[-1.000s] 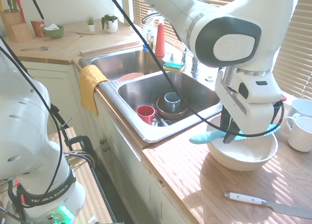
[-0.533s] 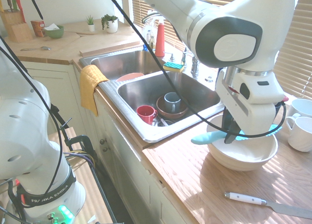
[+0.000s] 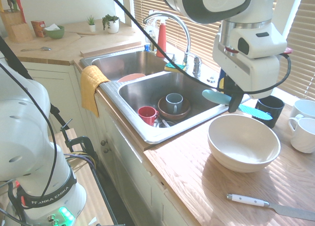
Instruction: Put the knife into the sink
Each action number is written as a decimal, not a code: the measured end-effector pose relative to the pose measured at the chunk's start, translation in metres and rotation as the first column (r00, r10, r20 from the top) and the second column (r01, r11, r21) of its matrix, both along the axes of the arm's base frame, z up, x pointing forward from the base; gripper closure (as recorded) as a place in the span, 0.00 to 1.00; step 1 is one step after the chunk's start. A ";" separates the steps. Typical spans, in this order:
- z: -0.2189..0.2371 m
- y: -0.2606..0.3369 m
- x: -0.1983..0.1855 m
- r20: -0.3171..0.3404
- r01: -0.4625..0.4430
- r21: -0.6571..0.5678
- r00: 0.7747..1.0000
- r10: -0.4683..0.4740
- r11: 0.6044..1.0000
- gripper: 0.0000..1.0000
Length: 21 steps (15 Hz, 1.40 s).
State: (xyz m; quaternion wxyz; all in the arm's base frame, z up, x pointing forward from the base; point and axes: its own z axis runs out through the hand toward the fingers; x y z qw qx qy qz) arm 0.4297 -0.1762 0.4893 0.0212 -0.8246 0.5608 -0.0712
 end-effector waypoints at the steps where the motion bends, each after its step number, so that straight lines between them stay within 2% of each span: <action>1: 0.004 0.008 0.001 0.005 -0.016 -0.004 1.000 0.016 1.000 1.00; 4: 0.019 0.062 0.005 0.027 -0.131 -0.026 0.991 0.131 0.991 1.00; 7: 0.016 0.136 0.000 0.030 -0.312 -0.056 0.949 0.314 0.949 1.00; 9: -0.002 0.176 -0.007 -0.003 -0.434 -0.056 0.901 0.435 0.899 1.00; 11: -0.025 0.195 -0.014 -0.041 -0.549 -0.047 0.836 0.547 0.835 1.00; 12: -0.037 0.198 -0.016 -0.059 -0.600 -0.038 0.800 0.597 0.799 1.00; 16: -0.084 0.202 -0.006 -0.120 -0.772 0.016 0.629 0.768 0.635 1.00; 17: -0.099 0.206 -0.001 -0.131 -0.789 0.031 0.606 0.785 0.614 1.00; 19: -0.128 0.219 0.008 -0.151 -0.802 0.060 0.581 0.800 0.594 1.00; 21: -0.151 0.235 0.017 -0.163 -0.805 0.078 0.571 0.804 0.588 1.00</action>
